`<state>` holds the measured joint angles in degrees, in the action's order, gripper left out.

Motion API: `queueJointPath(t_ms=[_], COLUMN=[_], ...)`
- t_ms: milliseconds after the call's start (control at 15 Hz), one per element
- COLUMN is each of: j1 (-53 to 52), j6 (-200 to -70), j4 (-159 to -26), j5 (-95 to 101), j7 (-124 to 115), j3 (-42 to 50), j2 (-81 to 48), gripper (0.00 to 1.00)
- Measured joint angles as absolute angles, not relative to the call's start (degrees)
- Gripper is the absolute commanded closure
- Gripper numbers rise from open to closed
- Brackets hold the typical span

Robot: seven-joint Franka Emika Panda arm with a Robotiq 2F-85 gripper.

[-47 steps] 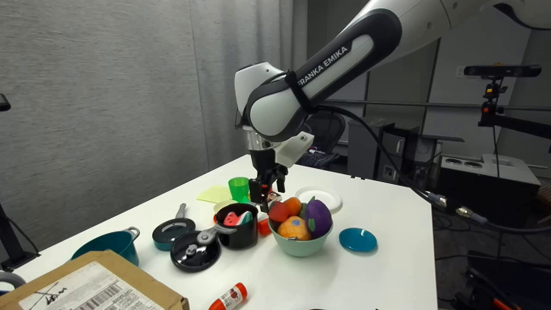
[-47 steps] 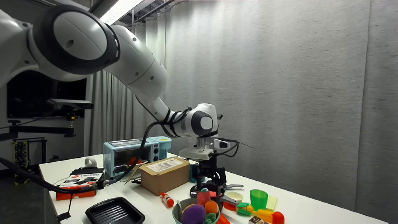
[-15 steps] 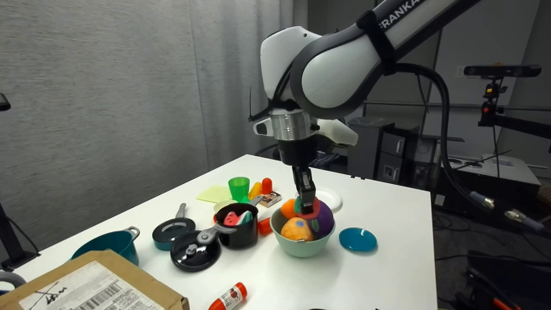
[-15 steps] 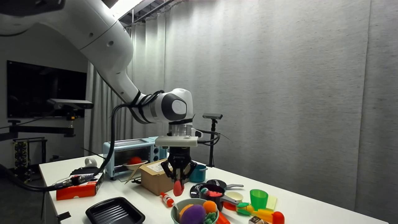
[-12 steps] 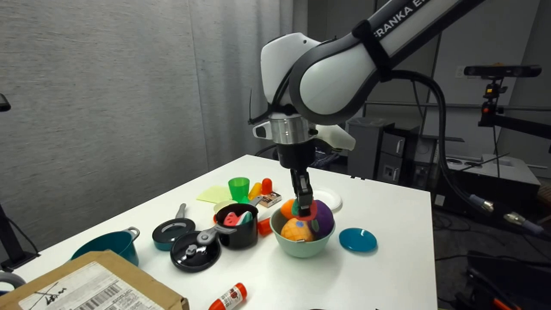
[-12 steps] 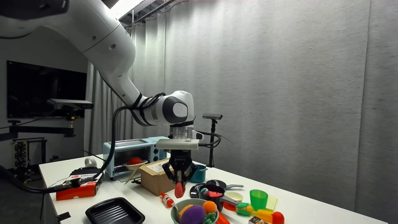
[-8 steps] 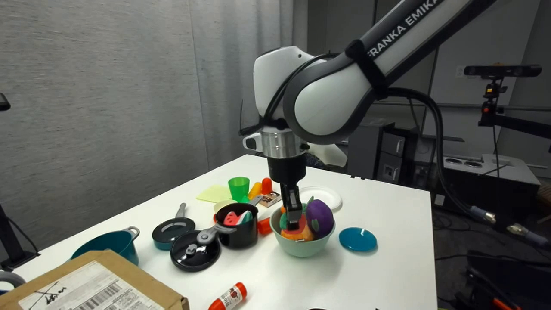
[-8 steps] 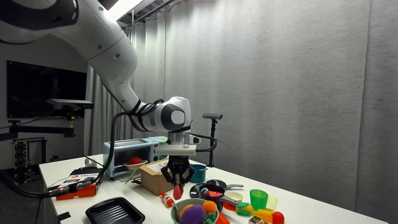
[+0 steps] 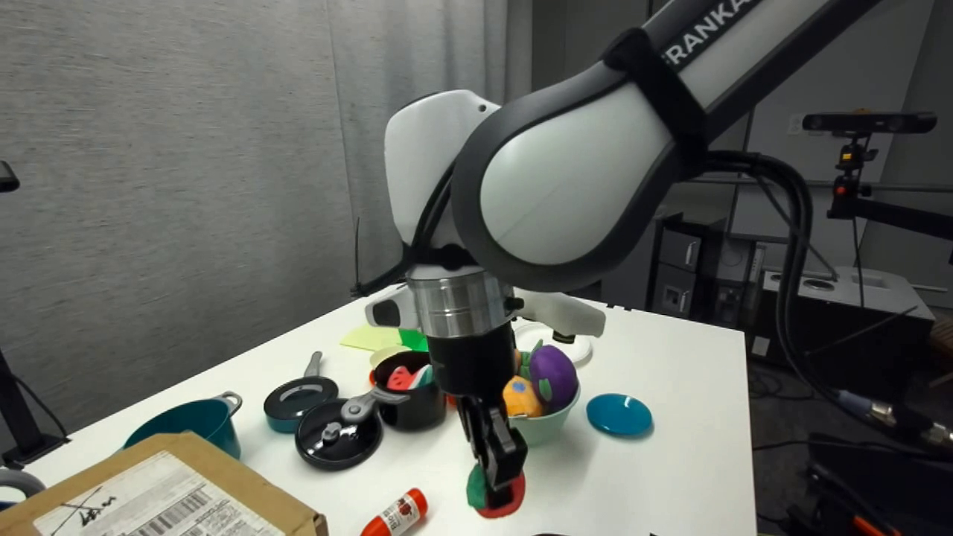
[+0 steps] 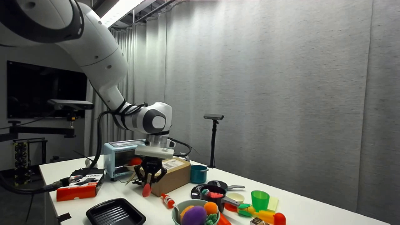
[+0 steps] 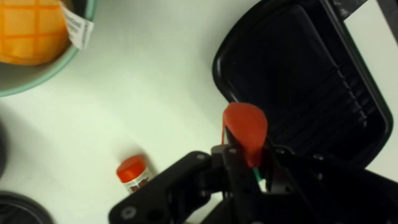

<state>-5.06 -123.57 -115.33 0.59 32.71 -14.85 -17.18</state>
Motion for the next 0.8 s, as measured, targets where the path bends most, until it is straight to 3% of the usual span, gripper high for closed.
queueJointPath(t_ms=[533,600,667,800], j1=[-5.59,-5.77,-6.08,-7.03], j6=[-113.53,-113.07,-112.69,-112.42], j4=[-115.29,-115.30,-115.32,-115.34], j5=[-2.92,-2.92,-2.87,-2.15], j7=[41.05,42.12,43.23,44.80], j3=[-17.23,-17.47,-17.62,-17.67], j2=[-19.76,-20.35,-20.86,-21.49], gripper=[0.96,0.60,0.58,0.45])
